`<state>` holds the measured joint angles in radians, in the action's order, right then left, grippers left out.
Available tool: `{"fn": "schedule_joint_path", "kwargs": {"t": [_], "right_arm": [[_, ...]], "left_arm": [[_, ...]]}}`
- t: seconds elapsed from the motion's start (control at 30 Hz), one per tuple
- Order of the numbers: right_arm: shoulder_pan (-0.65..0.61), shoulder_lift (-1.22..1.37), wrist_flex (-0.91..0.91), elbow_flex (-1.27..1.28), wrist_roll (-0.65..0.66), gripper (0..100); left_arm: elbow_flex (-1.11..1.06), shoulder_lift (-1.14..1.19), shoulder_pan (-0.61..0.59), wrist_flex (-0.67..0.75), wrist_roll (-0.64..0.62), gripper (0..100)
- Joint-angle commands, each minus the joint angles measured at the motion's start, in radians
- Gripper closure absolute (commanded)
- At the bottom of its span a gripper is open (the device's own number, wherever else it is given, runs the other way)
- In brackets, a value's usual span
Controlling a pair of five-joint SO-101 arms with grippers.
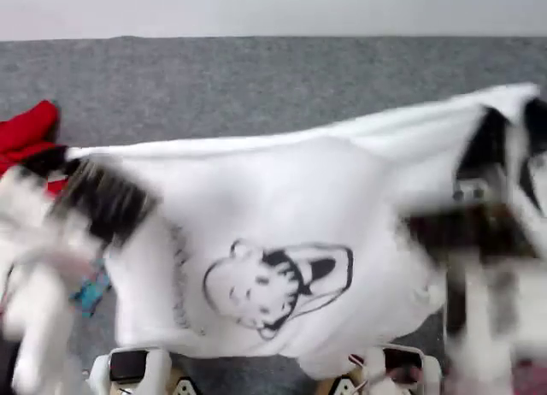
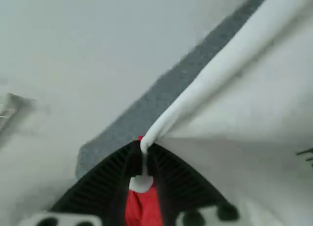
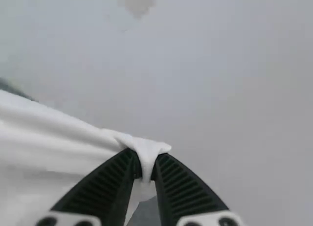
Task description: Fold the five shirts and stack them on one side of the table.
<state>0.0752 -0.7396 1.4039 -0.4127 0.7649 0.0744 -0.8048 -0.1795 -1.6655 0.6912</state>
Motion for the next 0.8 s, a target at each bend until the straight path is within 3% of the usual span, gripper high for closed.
{"fn": "schedule_joint_path", "kwargs": {"t": [0.0, 0.2, 0.43, 0.6, 0.77], "right_arm": [[-0.048, 0.070, -0.071, 0.175, -0.021, 98.8], [-0.084, 0.140, -0.381, 0.468, -0.021, 98.8], [-0.084, 0.266, -0.840, 0.671, -0.015, 98.8], [-0.084, 0.427, -1.109, 0.671, -0.012, 98.8], [-0.113, 0.590, -1.328, 0.671, 0.133, 98.8]], "left_arm": [[-0.232, 0.060, -0.008, 0.213, 0.014, 100], [-0.495, 0.178, -0.006, 0.637, 0.012, 100], [-0.522, 0.423, -0.006, 1.014, 0.012, 100], [-0.406, 0.638, -0.008, 1.131, 0.012, 100], [-0.203, 0.841, 0.002, 1.140, 0.012, 100]]}}
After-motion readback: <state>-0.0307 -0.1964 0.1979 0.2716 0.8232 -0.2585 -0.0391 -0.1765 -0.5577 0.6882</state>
